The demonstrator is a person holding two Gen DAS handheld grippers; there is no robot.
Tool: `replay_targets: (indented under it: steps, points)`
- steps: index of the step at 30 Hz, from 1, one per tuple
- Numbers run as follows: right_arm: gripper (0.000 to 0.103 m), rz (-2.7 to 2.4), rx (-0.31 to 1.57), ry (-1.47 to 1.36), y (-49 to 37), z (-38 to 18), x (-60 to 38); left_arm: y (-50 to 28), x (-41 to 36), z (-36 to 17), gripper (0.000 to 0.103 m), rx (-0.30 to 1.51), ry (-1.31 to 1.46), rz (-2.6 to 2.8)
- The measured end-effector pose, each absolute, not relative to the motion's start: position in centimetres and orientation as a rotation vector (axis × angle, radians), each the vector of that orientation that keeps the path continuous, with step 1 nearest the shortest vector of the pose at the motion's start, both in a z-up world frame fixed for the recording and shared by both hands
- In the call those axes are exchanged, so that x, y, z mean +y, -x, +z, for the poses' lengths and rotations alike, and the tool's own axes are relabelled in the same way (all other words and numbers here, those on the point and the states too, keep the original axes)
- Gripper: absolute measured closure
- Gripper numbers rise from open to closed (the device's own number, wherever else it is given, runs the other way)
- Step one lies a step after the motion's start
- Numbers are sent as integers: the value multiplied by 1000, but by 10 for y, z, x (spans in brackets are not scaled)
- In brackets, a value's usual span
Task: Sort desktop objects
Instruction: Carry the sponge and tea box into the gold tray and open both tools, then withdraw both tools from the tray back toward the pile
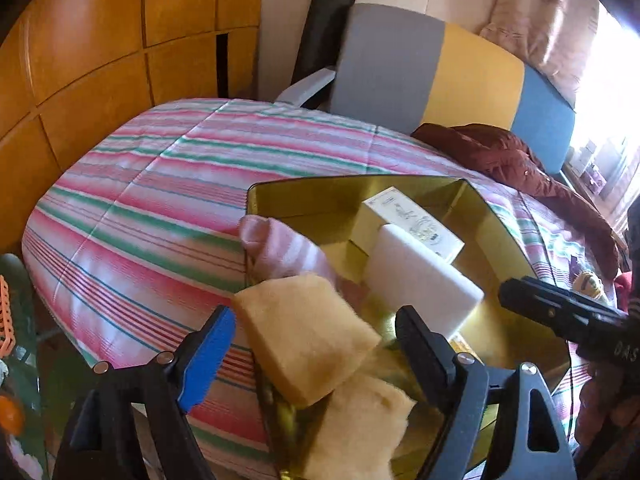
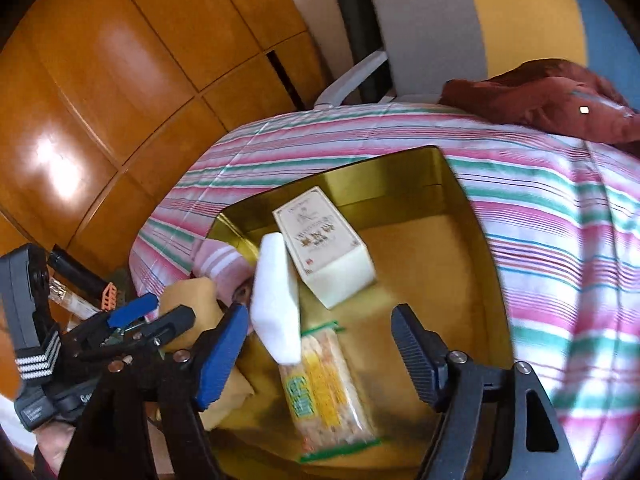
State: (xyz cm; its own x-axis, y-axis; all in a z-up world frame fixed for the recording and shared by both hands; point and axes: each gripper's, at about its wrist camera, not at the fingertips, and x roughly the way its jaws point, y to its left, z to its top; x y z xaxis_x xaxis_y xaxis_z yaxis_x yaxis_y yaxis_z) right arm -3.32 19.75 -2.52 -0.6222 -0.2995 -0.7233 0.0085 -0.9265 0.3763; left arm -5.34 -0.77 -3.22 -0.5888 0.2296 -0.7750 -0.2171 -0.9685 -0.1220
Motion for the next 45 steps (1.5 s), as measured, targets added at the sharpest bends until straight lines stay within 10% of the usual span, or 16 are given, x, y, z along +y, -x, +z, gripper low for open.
replay_targets:
  steps: [30,45]
  points:
    - [10,-3118,-463,-1413,-110,-11,312,-14,109,10,20,238,993,2400]
    - [7,-3178,-1208,-1472,-220,-13,438,-39,188,-12,30,299,1037,2093]
